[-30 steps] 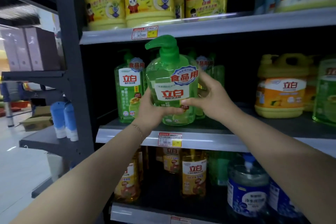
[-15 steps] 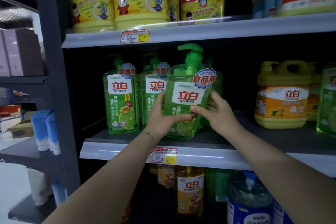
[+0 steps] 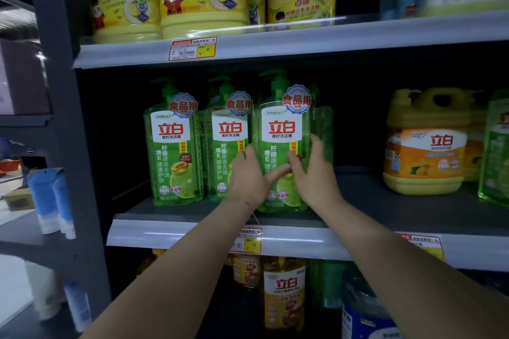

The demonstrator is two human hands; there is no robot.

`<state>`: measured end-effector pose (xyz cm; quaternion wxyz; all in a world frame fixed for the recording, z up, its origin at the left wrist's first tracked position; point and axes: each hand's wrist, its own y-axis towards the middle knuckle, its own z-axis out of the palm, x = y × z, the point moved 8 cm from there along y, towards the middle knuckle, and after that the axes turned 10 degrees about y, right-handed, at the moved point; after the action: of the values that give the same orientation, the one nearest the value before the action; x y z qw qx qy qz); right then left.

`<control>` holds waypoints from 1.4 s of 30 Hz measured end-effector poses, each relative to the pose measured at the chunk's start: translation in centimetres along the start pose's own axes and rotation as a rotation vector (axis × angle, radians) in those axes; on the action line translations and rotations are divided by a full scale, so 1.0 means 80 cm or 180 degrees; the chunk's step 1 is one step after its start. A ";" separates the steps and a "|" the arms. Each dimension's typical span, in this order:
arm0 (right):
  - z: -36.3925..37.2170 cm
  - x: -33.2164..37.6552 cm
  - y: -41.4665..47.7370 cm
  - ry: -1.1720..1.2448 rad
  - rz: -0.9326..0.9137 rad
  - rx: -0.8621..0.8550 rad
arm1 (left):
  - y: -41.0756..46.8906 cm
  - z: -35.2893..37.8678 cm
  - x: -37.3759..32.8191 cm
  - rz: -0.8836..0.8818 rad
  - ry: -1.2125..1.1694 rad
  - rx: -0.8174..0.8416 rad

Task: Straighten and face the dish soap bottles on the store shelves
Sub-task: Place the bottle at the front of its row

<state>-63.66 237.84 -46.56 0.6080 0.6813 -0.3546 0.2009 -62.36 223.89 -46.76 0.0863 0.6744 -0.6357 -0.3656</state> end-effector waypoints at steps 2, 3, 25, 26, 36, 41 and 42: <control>0.005 -0.004 -0.003 -0.0096 -0.0024 -0.0004 | 0.000 -0.006 0.006 0.0205 0.0525 -0.0237; 0.008 -0.006 -0.005 -0.0161 -0.0034 0.0003 | 0.000 -0.006 0.011 0.0283 0.0689 -0.0274; 0.015 0.000 -0.023 -0.1406 -0.0132 0.0067 | 0.018 -0.029 0.064 0.1313 0.3009 -0.0052; 0.015 0.000 -0.024 -0.1383 -0.0143 0.0095 | 0.015 -0.031 0.065 0.1335 0.2964 -0.0035; -0.009 0.008 -0.022 -0.0800 -0.0215 0.0838 | -0.064 -0.056 -0.035 0.2266 0.1692 -0.0916; -0.127 0.016 -0.026 -0.1629 -0.0632 0.0586 | -0.083 -0.023 -0.133 0.2534 0.1304 -0.0643; -0.155 0.014 -0.027 -0.1776 -0.0634 0.0478 | -0.084 -0.013 -0.155 0.2544 0.1220 -0.0577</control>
<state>-59.36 249.63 -45.04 0.4518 0.7846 -0.4235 -0.0290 -55.45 236.12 -45.20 0.3956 0.4213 -0.7841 -0.2263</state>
